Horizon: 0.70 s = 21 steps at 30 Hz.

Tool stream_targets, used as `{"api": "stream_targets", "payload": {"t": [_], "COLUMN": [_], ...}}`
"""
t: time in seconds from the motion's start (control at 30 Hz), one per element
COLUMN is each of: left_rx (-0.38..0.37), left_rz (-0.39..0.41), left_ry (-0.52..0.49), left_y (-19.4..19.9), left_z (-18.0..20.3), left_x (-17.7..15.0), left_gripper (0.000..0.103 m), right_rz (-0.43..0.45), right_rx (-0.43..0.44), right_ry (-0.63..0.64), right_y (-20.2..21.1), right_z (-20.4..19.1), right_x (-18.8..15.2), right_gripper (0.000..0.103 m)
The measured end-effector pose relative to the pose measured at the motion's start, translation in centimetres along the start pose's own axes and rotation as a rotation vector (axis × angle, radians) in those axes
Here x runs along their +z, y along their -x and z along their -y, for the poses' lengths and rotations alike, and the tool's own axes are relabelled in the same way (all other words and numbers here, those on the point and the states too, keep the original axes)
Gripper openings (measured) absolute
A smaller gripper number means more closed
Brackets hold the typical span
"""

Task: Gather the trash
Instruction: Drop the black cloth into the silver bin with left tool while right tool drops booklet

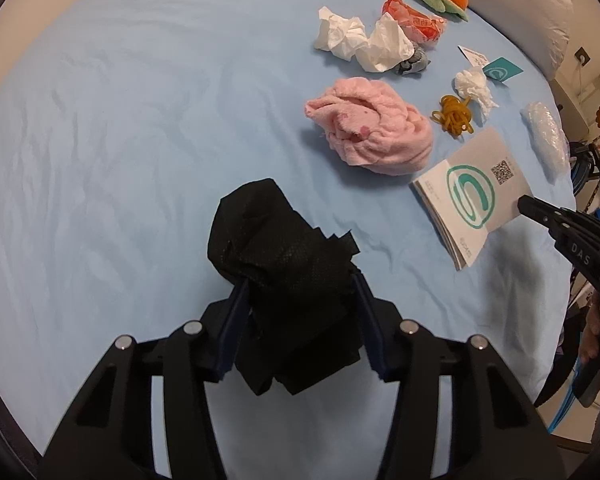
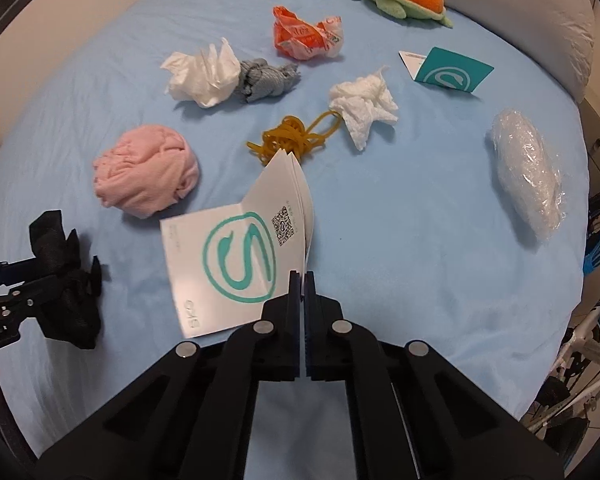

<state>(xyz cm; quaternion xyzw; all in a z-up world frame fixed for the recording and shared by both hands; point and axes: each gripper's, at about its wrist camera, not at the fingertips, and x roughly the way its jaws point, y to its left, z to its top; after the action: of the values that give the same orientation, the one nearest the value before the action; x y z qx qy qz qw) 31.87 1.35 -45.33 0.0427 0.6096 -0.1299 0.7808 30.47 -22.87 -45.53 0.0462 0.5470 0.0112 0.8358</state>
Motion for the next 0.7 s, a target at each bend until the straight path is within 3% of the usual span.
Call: {"api": "stream_targets", "payload": {"t": [0.4,0.57,0.7], "left_rx": [-0.028,-0.058,-0.089], "left_rz": [0.022,0.021,0.012], "left_ry": [-0.081,-0.185,-0.3], "left_y": [4.4,7.1,8.8], "left_z": [3.6,6.9,10.9], "left_x": [-0.2,-0.5,-1.0], "left_gripper": [0.05,0.05,0.05], "right_rz": [0.079,0.08,0.039], "right_rx": [0.006,-0.062,-0.157], "right_ry": [-0.099,-0.213,-0.308], "right_y": [8.8,14.2,18.3], "right_z": [1.2,4.0,6.5], "right_x": [-2.3,-5.7,-10.6], "right_gripper": [0.0,0.0,0.0]}}
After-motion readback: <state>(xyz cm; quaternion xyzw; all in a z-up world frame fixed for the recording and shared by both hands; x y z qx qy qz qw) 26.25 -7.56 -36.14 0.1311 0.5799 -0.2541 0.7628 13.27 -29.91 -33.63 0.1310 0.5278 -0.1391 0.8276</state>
